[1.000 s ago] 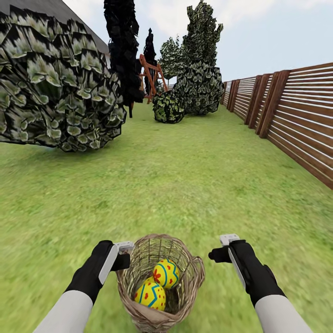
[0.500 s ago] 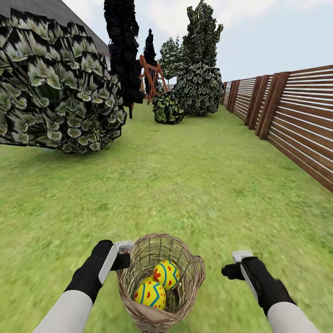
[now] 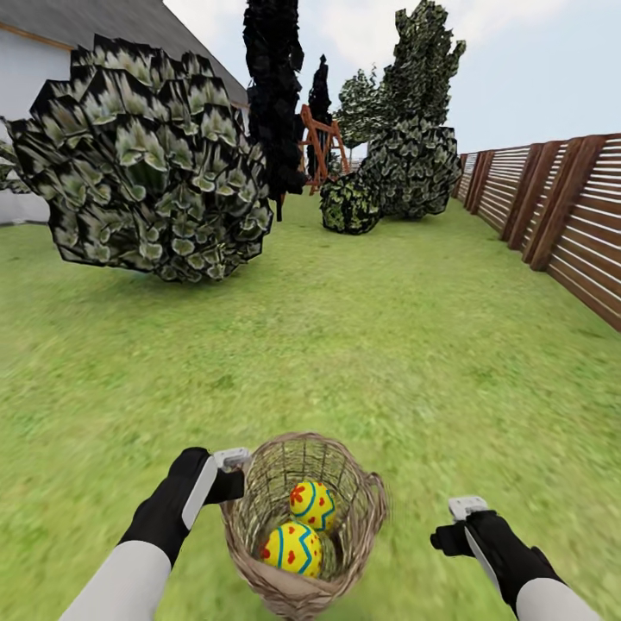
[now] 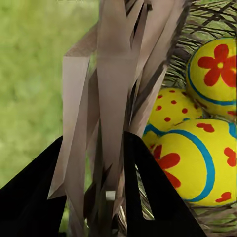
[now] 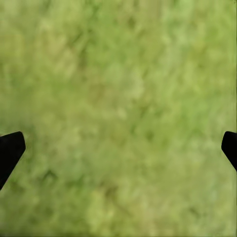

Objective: Take the three Easter eggs out of the wicker basket on the lawn in the garden, then place them on the lawn next to a single tree (choose any tree) so that all three eggs are next to the same tree and none are left in the basket.

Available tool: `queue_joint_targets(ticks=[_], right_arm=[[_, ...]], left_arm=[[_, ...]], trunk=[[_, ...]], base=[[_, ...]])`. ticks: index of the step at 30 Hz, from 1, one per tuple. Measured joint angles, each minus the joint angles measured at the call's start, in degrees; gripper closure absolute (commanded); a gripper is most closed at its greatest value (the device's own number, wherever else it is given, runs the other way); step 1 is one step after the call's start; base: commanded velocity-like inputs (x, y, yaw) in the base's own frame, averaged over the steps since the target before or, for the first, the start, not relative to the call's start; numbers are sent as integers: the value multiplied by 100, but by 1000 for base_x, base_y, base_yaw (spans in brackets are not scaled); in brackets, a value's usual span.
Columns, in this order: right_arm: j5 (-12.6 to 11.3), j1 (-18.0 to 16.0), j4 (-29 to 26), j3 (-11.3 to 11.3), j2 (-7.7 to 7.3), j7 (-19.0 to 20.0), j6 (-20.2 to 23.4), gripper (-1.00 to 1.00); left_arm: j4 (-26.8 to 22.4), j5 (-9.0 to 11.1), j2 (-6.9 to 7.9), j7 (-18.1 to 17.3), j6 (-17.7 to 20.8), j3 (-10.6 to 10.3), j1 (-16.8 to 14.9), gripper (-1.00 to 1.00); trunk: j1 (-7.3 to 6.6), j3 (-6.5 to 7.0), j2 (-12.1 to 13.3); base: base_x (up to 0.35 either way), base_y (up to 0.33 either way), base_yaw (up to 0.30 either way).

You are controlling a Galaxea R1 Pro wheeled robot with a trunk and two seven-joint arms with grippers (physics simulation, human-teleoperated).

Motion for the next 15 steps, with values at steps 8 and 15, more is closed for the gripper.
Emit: queue_joint_targets(ticks=[8,15], right_arm=[[-1,1,98,3,5,0,-1,-100],[0,2,123,2,4,1,0,-100]], left_arm=[[3,379,17,-11,-9,1,1,100],[12,330,16,-10,-13,0,-2,100]], trunk=[[-176,144,321],[-330,269,602]], base=[[0,0,293],[0,0,170]])
